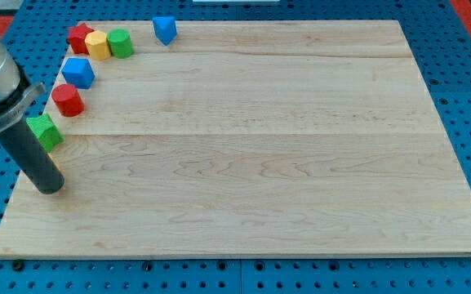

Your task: Slide blue triangle above yellow hexagon

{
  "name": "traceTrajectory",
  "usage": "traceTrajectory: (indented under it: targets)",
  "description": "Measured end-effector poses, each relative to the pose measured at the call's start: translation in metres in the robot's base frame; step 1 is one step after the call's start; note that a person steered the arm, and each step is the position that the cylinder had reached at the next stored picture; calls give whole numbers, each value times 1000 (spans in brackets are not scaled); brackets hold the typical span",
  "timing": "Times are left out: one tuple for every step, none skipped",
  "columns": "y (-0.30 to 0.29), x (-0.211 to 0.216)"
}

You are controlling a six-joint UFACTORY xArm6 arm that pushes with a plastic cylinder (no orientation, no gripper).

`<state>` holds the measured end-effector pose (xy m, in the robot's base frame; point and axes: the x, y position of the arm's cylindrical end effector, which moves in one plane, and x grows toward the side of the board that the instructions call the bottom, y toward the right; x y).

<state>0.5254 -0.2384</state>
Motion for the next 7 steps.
traceTrajectory:
  targets:
    - [64,-9]
    - [150,-74]
    - [173,-167]
    - [197,-242]
    - [204,-305]
    - [164,-321]
    - [89,-322]
